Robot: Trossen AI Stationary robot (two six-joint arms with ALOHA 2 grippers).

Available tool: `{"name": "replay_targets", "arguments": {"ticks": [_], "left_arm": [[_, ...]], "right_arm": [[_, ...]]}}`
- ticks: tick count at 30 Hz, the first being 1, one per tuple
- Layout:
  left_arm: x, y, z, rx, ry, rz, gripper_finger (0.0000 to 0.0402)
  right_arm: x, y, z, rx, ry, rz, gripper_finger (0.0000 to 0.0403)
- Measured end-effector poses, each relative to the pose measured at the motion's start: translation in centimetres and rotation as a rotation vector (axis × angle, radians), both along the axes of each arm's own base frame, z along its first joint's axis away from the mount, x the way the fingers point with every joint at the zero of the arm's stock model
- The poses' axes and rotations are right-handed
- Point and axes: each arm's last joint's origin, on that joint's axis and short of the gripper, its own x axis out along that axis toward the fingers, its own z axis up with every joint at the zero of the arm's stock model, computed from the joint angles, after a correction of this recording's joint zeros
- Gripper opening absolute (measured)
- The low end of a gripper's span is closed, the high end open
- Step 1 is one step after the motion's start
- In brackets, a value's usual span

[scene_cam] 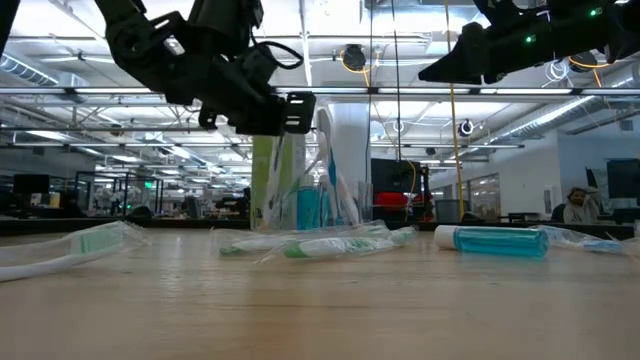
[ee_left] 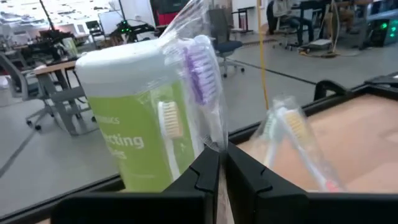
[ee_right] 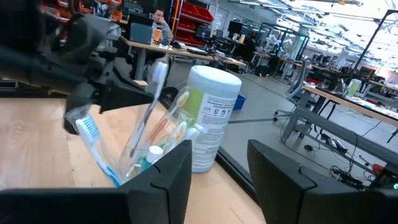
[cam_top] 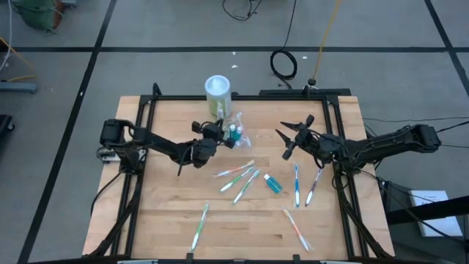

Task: Pick & Place toothbrushing station
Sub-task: Put the purple toothbrush into the left of the transparent organizer, then put the blue mouthwash bottle into the middle of the transparent organizer

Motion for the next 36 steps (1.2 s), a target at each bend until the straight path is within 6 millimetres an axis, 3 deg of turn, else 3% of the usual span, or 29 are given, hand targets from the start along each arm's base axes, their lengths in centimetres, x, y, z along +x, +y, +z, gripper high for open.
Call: {"name": "replay_targets", "arguments": {"ticks": [10, 20, 24, 28, 32, 36], "left_arm": [[-0.4, 0.2, -1.2, -0.044, 0.074, 0.003, 0.003], [-0.1, 1.6, -1.6, -0.131, 0.1, -0.163, 0.0153], [-1.1, 1.1, 0.1, -0.047, 0.188, -0.074, 0.0196], [-2.5, 0.3, 3.0, -0.031, 0.184, -0.07, 0.0222], [-4.1, -0.5, 6.0, -0.032, 0.135, -0.131, 0.0229], [-5.4, -1.3, 8.2, -0.034, 0.088, -0.225, 0.0222]], "right_arm": [[0.0, 0.0, 0.0, 0.042, -0.03, -0.001, 0.0146], [0.0, 0.0, -0.2, 0.052, -0.014, -0.001, 0.0146], [0.0, 0.0, -0.6, 0.082, 0.006, -0.004, 0.0146], [0.1, 0.1, -0.9, 0.129, 0.014, 0.082, 0.0146], [0.6, 0.4, -1.3, 0.21, 0.013, 0.236, 0.0146], [1.8, 0.6, -2.0, 0.24, 0.06, 0.251, 0.0146]]}}
